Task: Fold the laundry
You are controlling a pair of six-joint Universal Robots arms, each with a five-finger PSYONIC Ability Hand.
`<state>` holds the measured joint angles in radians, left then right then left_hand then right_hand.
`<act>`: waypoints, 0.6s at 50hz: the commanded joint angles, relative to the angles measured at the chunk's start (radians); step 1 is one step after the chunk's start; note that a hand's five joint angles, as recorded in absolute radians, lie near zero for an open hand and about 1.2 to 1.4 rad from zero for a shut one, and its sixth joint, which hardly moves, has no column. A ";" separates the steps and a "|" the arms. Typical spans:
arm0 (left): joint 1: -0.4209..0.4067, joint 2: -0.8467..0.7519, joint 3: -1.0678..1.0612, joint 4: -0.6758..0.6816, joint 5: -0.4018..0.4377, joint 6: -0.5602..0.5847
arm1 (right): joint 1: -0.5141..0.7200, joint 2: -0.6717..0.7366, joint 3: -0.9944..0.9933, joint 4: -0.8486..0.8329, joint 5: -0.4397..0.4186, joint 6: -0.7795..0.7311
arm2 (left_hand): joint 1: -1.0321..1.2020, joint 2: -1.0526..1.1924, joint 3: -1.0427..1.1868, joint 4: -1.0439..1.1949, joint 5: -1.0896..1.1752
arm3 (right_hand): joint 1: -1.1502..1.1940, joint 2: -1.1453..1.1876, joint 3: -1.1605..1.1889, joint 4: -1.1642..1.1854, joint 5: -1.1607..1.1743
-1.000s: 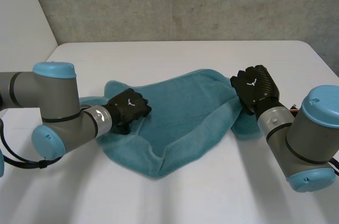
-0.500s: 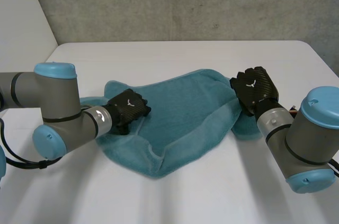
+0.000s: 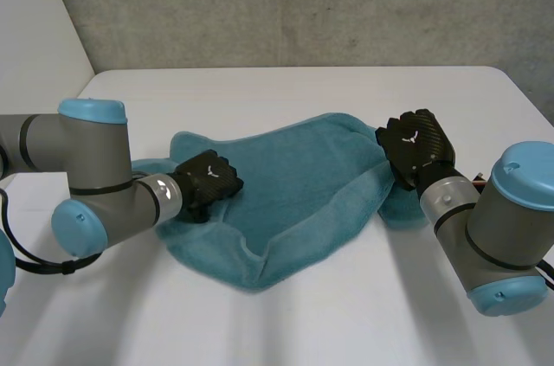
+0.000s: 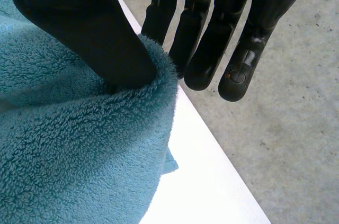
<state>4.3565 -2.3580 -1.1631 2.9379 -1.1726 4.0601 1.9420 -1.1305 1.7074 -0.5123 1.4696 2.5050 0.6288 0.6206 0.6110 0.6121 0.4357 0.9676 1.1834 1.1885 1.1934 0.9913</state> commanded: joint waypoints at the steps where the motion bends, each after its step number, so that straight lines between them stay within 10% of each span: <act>1: 0.000 0.005 0.002 0.009 -0.035 -0.001 | 0.000 0.000 0.000 0.000 0.000 0.000 | 0.744 0.752 0.761 0.760 0.762 | 0.429 0.213 0.208 0.203 0.230; 17: 0.043 0.233 -0.142 0.317 -0.275 -0.007 | -0.025 -0.025 -0.058 0.133 0.018 0.008 | 0.767 0.776 0.785 0.784 0.786 | 0.429 0.213 0.208 0.203 0.230; 30: 0.225 0.669 -0.581 0.284 -0.317 -0.015 | -0.098 -0.173 -0.195 0.709 0.006 -0.049 | 0.767 0.776 0.785 0.784 0.786 | 0.429 0.213 0.208 0.203 0.230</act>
<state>4.4945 -1.8865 -1.5373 3.2722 -1.4964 4.0422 1.8692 -1.2349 1.5640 -0.1082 1.4909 2.5052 1.1122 1.1995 1.1856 1.1941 0.9579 0.9676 1.1834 1.1886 1.1934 0.9917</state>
